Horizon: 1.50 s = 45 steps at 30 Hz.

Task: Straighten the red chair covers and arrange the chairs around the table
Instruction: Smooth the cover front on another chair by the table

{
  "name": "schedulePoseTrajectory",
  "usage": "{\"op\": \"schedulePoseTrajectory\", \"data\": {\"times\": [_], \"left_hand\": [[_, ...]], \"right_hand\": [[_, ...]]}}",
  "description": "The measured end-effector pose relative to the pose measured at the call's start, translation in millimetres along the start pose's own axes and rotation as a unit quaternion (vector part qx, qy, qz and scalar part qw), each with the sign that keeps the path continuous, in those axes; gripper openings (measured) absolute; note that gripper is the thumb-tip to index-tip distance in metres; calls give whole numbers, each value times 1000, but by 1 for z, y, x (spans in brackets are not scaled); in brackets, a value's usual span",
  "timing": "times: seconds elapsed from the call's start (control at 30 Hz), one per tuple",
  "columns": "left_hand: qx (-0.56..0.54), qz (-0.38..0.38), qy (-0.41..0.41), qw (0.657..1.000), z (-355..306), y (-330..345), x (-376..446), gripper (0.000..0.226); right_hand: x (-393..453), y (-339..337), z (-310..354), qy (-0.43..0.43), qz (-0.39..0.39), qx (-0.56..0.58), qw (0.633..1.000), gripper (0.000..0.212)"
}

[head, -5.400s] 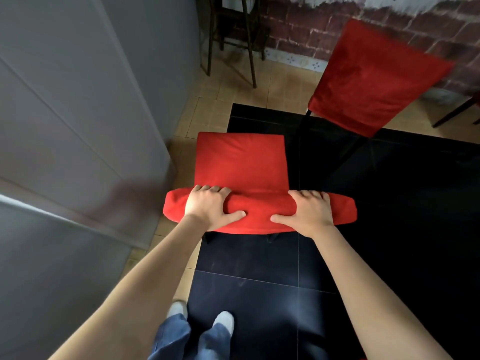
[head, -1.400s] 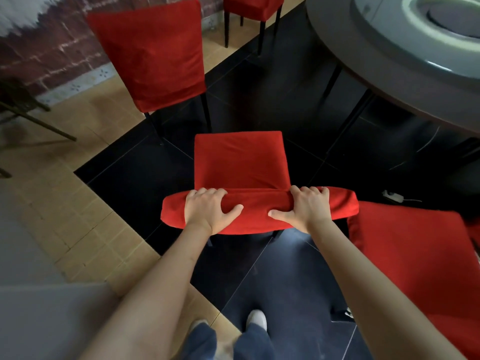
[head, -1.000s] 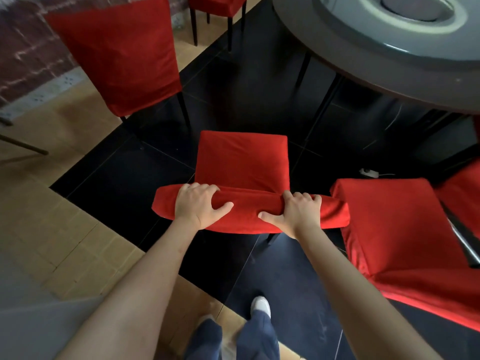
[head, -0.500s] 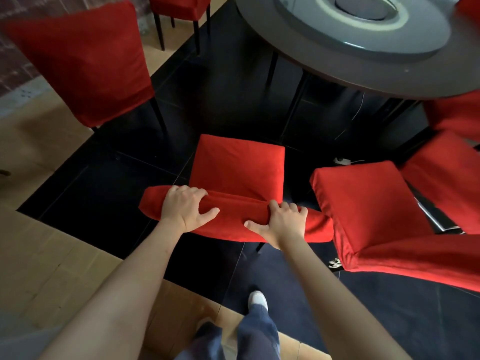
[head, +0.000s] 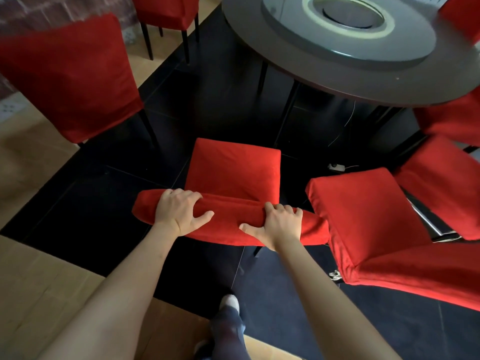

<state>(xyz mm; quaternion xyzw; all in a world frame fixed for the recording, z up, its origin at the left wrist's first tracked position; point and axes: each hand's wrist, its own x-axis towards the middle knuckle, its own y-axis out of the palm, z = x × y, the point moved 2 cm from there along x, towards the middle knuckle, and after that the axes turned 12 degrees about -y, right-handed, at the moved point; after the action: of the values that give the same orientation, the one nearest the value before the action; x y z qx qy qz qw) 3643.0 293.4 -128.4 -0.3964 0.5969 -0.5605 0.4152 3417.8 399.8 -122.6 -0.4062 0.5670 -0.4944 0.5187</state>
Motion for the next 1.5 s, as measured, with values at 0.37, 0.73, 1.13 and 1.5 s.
{"op": "schedulePoseTrajectory", "data": {"times": [0.37, 0.73, 1.13, 1.5], "left_hand": [[38, 34, 25, 998, 19, -5, 85, 68], [21, 21, 54, 998, 51, -12, 148, 79], [6, 20, 117, 993, 102, -15, 177, 87], [31, 11, 163, 986, 125, -12, 199, 69]], "right_hand": [[70, -7, 6, 21, 1, 13, 1000, 108], [121, -17, 34, 59, 7, 22, 998, 107], [134, -23, 92, 128, -4, 20, 992, 102], [145, -25, 118, 161, -15, 2, 987, 102]]}}
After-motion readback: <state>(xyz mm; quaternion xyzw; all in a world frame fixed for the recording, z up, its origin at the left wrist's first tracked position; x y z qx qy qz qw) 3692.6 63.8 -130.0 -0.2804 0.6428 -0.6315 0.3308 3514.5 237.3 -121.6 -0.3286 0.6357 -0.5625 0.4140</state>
